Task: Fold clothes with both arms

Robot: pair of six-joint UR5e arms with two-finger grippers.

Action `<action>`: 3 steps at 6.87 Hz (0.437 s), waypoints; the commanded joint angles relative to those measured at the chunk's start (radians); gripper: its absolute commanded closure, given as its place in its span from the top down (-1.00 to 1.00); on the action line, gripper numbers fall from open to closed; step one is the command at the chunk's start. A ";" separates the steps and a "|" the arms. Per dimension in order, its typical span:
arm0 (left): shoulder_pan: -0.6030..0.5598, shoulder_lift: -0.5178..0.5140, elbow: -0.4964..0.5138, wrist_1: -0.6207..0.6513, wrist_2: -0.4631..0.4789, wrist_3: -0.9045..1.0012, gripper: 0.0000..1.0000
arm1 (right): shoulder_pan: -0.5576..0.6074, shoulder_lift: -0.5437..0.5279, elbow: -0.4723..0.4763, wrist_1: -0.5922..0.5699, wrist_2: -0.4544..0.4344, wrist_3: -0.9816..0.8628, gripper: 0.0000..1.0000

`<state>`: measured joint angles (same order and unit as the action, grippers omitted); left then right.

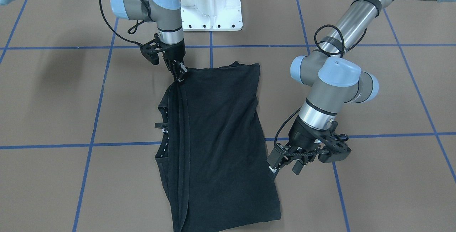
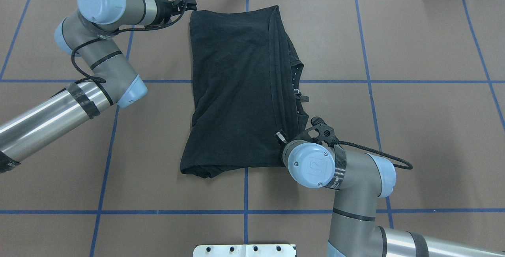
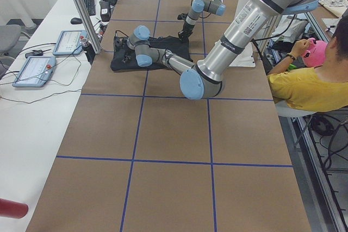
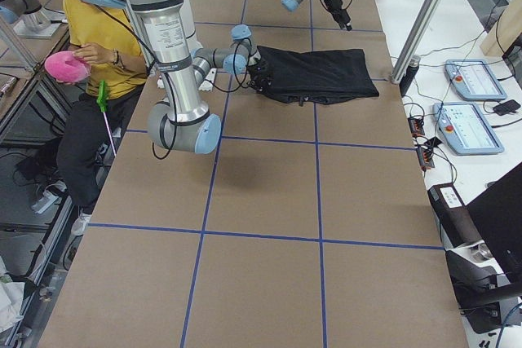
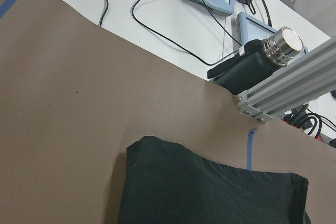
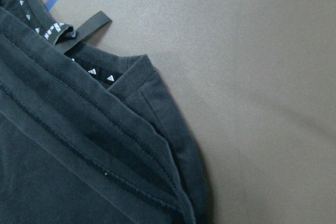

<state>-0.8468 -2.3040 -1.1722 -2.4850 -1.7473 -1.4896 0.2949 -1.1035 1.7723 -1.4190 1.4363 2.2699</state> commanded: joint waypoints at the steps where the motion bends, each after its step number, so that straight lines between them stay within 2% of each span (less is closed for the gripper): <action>1: 0.000 0.000 -0.003 0.000 0.000 -0.008 0.99 | 0.010 0.002 0.027 -0.006 0.013 -0.001 -1.00; 2: 0.000 0.009 -0.023 0.000 -0.004 -0.015 0.99 | 0.021 -0.009 0.057 -0.008 0.036 -0.003 -1.00; 3: 0.003 0.115 -0.150 -0.011 -0.009 -0.017 0.99 | 0.023 -0.025 0.090 -0.030 0.045 -0.001 -1.00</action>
<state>-0.8455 -2.2677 -1.2246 -2.4880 -1.7517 -1.5025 0.3121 -1.1134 1.8265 -1.4318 1.4667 2.2681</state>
